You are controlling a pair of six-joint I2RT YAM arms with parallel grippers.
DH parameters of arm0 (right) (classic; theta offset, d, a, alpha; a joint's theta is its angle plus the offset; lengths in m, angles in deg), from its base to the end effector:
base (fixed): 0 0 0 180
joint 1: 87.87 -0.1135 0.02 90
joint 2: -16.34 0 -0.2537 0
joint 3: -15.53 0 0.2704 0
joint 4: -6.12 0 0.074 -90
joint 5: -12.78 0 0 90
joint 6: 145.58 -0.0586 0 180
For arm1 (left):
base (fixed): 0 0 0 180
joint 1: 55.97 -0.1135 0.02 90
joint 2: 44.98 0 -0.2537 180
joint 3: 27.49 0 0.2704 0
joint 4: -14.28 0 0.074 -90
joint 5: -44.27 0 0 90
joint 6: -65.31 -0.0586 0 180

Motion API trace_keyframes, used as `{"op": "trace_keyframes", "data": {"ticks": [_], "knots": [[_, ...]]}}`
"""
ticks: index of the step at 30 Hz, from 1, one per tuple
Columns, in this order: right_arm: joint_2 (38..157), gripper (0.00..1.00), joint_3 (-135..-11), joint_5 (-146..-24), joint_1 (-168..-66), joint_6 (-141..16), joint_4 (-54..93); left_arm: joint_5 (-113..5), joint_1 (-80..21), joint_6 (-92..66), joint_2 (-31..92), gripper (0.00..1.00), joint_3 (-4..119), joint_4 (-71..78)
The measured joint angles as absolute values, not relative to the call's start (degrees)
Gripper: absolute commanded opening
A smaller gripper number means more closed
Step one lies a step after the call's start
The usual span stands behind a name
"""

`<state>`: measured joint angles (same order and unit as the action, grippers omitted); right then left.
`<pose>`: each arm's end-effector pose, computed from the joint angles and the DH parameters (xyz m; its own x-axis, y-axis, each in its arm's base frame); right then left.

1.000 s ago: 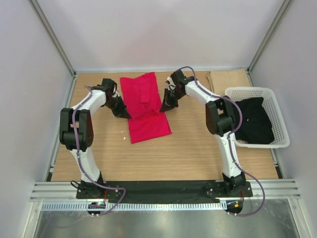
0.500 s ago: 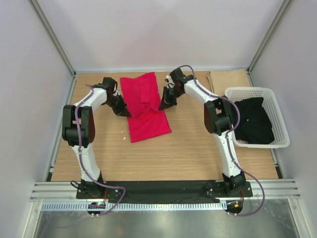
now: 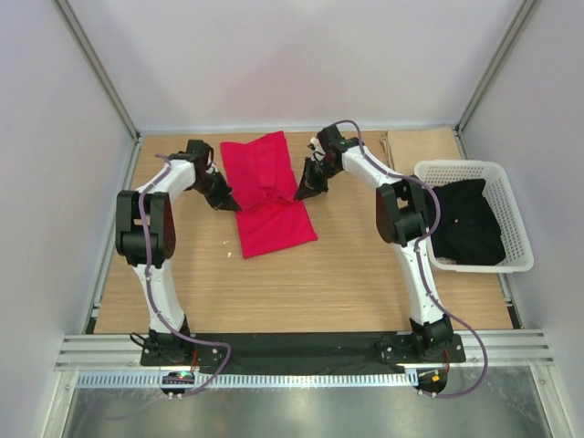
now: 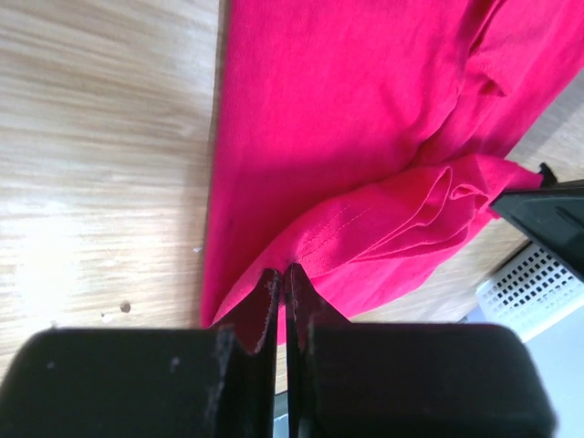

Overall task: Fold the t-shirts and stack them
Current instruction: Fold the tshirt

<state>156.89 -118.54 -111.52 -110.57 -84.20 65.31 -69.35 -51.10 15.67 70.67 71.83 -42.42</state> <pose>0.4808 0.2369 0.1326 -0.9932 0.0135 -0.1157 -0.0652 0.7588 0.6481 0.4230 -0.0596 0.1440 -0.8520 -0.5229 0.0258 -0.4691 0.7407 -0.4810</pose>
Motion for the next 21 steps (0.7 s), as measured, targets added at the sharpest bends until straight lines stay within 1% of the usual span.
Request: {"op": "trace_keyframes", "data": {"ticks": [5, 7, 11, 21], "knots": [[157.46, 0.02, -118.98, -112.05, -110.35, -84.74, 65.2, -69.41, -51.5, 16.06, 71.65, 0.0, 72.8, -42.09], [157.46, 0.04, -119.37, -112.35, -110.24, -85.23, 64.94, -69.39, -51.56, 16.48, 71.76, 0.0, 72.95, -42.09], [157.64, 0.05, -120.29, -113.18, -110.06, -86.43, 63.73, -69.44, -51.61, 17.03, 72.35, 0.0, 73.74, -41.81], [160.06, 0.06, -122.65, -114.56, -108.88, -89.38, 61.48, -69.5, -51.63, 18.16, 74.96, 0.0, 76.12, -41.65]]}}
